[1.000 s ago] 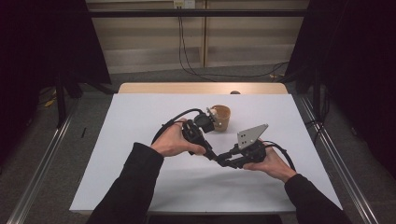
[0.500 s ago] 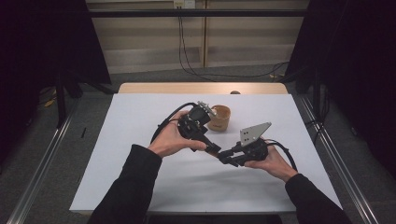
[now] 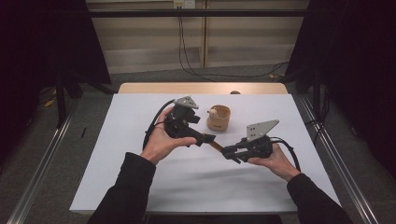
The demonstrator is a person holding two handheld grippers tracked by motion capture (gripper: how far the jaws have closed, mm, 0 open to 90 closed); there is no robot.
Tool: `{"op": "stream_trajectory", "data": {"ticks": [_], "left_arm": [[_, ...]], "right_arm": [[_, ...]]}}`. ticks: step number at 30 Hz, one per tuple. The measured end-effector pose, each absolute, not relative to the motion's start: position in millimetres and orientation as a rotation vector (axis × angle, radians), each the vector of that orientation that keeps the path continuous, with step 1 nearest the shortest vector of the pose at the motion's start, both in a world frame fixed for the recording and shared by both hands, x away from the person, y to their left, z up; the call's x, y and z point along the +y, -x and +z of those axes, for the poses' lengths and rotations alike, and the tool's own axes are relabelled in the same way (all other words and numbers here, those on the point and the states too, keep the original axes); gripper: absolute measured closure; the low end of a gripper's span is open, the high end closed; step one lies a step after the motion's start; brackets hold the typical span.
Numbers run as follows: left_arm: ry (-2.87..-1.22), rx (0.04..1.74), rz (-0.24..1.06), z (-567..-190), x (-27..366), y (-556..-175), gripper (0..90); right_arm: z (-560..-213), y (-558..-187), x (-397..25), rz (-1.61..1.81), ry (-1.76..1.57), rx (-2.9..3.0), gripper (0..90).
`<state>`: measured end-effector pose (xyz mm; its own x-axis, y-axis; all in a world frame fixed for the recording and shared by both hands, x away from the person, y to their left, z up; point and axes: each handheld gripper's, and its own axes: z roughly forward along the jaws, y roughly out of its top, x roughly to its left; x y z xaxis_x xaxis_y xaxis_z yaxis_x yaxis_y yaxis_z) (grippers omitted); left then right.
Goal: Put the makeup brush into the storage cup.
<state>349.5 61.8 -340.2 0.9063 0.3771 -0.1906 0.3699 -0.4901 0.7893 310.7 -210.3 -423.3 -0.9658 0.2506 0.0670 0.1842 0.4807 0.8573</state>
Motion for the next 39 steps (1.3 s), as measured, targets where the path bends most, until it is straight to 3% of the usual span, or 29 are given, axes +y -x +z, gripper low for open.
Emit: {"op": "stream_trajectory", "data": {"ticks": [13,26,39], "left_arm": [[-1.935,0.544,0.133,-341.1,81.4,-334.0,7.8],[-1.851,0.502,0.134,-354.9,81.2,-323.0,18.6],[-1.783,0.482,0.154,-352.6,75.9,-318.5,22.8]], "right_arm": [[-415.9,-308.5,-219.6,1.566,-0.479,2.525,75.5],[-406.7,-303.7,-223.9,1.763,-0.529,2.376,75.5],[-402.3,-300.8,-223.2,1.971,-0.537,2.270,75.4]]}}
